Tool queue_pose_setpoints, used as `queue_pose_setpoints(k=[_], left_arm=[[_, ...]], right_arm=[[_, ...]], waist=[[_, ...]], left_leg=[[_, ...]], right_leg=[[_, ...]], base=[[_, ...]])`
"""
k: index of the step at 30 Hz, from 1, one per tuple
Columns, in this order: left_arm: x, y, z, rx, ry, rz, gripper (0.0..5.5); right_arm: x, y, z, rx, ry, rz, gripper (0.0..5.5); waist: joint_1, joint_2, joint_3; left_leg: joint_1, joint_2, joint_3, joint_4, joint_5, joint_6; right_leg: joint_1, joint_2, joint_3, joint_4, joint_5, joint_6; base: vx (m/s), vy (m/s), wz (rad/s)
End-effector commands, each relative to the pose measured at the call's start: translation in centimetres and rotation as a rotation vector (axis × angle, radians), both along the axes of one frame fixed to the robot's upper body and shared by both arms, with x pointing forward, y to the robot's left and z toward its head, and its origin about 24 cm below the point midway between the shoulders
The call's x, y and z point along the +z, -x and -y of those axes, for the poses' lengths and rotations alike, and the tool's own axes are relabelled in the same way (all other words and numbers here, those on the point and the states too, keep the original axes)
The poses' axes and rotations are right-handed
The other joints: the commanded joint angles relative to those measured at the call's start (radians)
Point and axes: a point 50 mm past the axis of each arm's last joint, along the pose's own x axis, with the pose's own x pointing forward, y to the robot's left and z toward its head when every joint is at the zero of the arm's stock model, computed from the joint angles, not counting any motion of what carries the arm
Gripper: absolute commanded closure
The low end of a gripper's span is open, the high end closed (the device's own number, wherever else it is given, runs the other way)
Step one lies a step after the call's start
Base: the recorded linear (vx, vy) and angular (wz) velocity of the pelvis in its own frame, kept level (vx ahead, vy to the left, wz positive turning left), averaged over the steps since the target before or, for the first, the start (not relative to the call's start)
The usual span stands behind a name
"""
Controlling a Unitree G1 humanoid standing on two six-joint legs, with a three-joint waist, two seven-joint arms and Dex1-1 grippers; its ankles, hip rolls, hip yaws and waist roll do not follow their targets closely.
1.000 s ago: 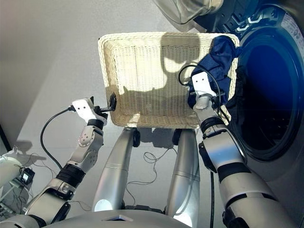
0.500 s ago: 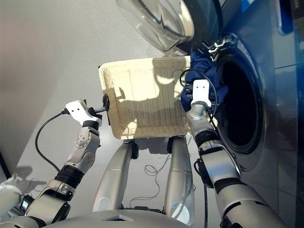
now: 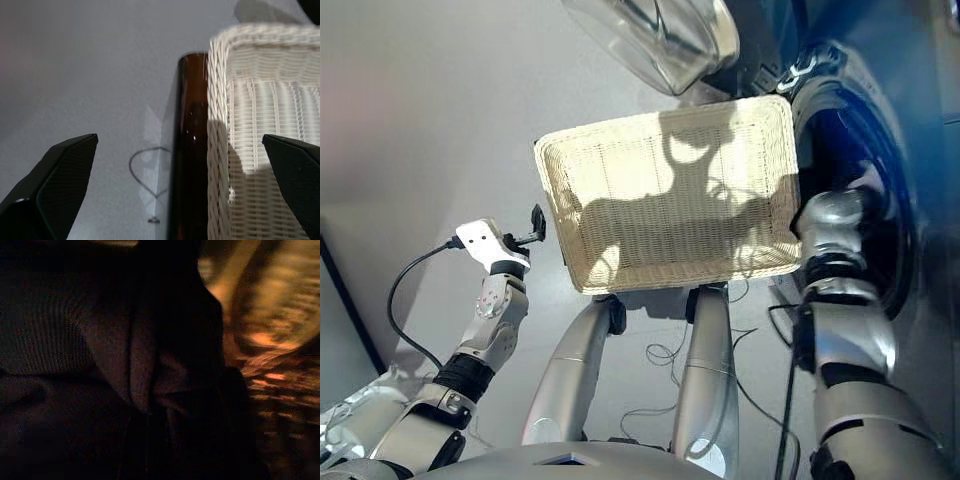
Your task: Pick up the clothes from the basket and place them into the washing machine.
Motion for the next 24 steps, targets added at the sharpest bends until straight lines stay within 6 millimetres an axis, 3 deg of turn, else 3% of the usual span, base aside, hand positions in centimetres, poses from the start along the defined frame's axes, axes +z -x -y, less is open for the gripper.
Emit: queue_pose_setpoints(k=[1, 2, 3, 6, 8, 13, 21, 24], left_arm=[[1.2, 0.3, -1.3, 0.061, 0.009, 0.079, 0.0], [1.3, 0.3, -1.3, 0.065, 0.009, 0.085, 0.0], [1.4, 0.3, -1.3, 0.068, 0.005, 0.09, 0.0], [1.8, 0.1, -1.7, 0.078, 0.021, 0.106, 0.0], [1.7, 0.0, -1.9, 0.082, 0.035, 0.098, 0.0], [1.3, 0.0, -2.4, 0.091, 0.036, 0.085, 0.0], [-1.9, -0.1, -2.5, 0.11, 0.067, -0.052, 0.0], [-3.1, 0.2, -2.3, 0.096, 0.057, -0.103, 0.0]], right_arm=[[2.7, 1.4, 0.9, -0.07, 0.092, 0.105, 5.5], [2.6, 0.7, 0.1, -0.019, 0.134, 0.074, 3.8], [2.2, 0.1, -0.5, 0.043, 0.152, 0.046, 0.0], [0.7, -2.5, -3.2, 0.296, 0.115, 0.034, 0.0], [-1.4, -4.2, -6.3, 0.492, 0.087, 0.023, 0.0], [-5.0, -5.6, -10.3, 0.694, -0.008, 0.0, 0.0], [-11.7, -5.1, -16.1, 0.985, -0.055, -0.186, 0.0], [-13.9, -4.2, -16.9, 1.026, -0.087, -0.241, 0.0]], waist=[[-0.028, 0.022, -0.012], [-0.029, 0.017, -0.013], [-0.032, 0.012, -0.014], [-0.034, -0.008, -0.017], [-0.036, -0.017, -0.019], [-0.037, -0.035, -0.028], [-0.052, -0.089, -0.032], [-0.056, -0.106, -0.027]], left_leg=[[-0.016, -0.01, -0.067, 0.154, -0.19, 0.0], [-0.02, -0.01, -0.067, 0.161, -0.192, 0.0], [-0.025, -0.01, -0.068, 0.165, -0.193, -0.001], [-0.033, -0.005, -0.066, 0.169, -0.193, -0.005], [-0.027, -0.002, -0.069, 0.163, -0.19, -0.009], [-0.008, -0.001, -0.076, 0.163, -0.187, -0.015], [0.127, 0.008, -0.088, 0.089, -0.158, -0.028], [0.196, 0.01, -0.091, 0.049, -0.144, -0.031]], right_leg=[[0.027, 0.018, -0.021, 0.032, -0.095, 0.043], [0.023, 0.015, -0.021, 0.038, -0.095, 0.042], [0.022, 0.016, -0.023, 0.042, -0.095, 0.042], [0.022, 0.016, -0.033, 0.037, -0.091, 0.037], [0.031, 0.016, -0.038, 0.032, -0.089, 0.035], [0.063, 0.017, -0.055, 0.022, -0.084, 0.032], [0.207, 0.019, -0.087, -0.053, -0.053, 0.037], [0.28, 0.02, -0.096, -0.097, -0.041, 0.04]], base=[[0.0, 0.0, 0.0], [0.0, 0.0, 0.0], [0.0, 0.0, 0.0], [0.0, 0.0, 0.0], [0.0, 0.0, 0.0], [0.0, 0.0, 0.0], [0.0, 0.0, 0.0], [-0.027, -0.003, 0.002]])
